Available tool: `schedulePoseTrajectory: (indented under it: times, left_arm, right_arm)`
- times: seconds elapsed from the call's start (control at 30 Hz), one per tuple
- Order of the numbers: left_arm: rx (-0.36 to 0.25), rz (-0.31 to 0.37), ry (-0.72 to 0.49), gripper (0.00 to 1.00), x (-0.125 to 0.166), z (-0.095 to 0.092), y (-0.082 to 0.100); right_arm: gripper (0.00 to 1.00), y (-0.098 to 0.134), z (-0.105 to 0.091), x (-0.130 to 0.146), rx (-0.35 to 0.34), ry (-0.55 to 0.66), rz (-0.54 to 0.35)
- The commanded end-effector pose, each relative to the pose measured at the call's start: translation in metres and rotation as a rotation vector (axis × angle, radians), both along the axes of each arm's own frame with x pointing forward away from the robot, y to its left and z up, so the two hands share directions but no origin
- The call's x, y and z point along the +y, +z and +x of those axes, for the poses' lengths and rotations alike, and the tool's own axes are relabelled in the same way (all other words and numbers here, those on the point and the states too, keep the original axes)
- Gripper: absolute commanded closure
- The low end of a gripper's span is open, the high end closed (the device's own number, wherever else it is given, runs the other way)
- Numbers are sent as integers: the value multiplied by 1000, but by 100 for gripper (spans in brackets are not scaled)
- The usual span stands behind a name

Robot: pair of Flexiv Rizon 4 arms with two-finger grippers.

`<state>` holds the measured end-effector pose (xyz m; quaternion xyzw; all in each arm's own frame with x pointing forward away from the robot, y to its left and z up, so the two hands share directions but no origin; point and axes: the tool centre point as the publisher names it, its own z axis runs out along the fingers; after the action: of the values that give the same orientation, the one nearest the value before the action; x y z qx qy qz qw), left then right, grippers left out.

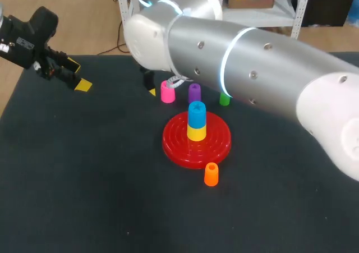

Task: Pick up and stack the cylinders on the red base in this order: pink,purple,orange,green

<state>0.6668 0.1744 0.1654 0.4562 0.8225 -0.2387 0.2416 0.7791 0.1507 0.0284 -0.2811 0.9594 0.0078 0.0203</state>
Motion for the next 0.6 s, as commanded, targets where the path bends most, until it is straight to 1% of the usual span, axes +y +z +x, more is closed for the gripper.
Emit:
schedulePoseTrajectory:
  times: [0.03, 0.07, 0.17, 0.23, 0.33, 0.37, 0.4, 0.43, 0.5, 0.53, 0.57, 0.6]
  left_arm:
    - [-3, -2, -1, 0, 1, -1, -1]
    - [-3, -2, -1, 0, 1, -1, -1]
    - [-3, -2, -1, 0, 1, -1, -1]
    - [-3, -2, -1, 0, 1, -1, -1]
    - [-3, -2, -1, 0, 1, -1, -1]
    - [-3, -2, -1, 0, 1, -1, -1]
    - [-3, -2, -1, 0, 1, -1, -1]
    - [-3, -2, -1, 0, 1, -1, -1]
    - [-3, -2, -1, 0, 1, -1, -1]
    - [-3, -2, -1, 0, 1, -1, -1]
    - [-3, -2, -1, 0, 1, -1, -1]
    - [-3, -2, -1, 0, 1, -1, -1]
  right_arm:
    - [13, -2, 5, -1, 5, -11, 0]
    - [15, -3, 6, -1, 6, -13, 0]
    - [14, -4, 7, -1, 9, -22, 0]
    - [16, -6, 9, 0, 10, -26, 1]
    - [23, -7, 11, 0, 12, -33, 3]
    - [28, -8, 12, 0, 12, -34, 3]
    - [37, -8, 12, 0, 12, -35, 4]
    - [52, -8, 13, 0, 13, -36, 6]
    - [65, -8, 13, 0, 15, -40, 9]
    - [75, -8, 13, 0, 16, -45, 11]
    - [91, -8, 13, 0, 16, -47, 12]
    - [100, -7, 13, -1, 15, -49, 12]
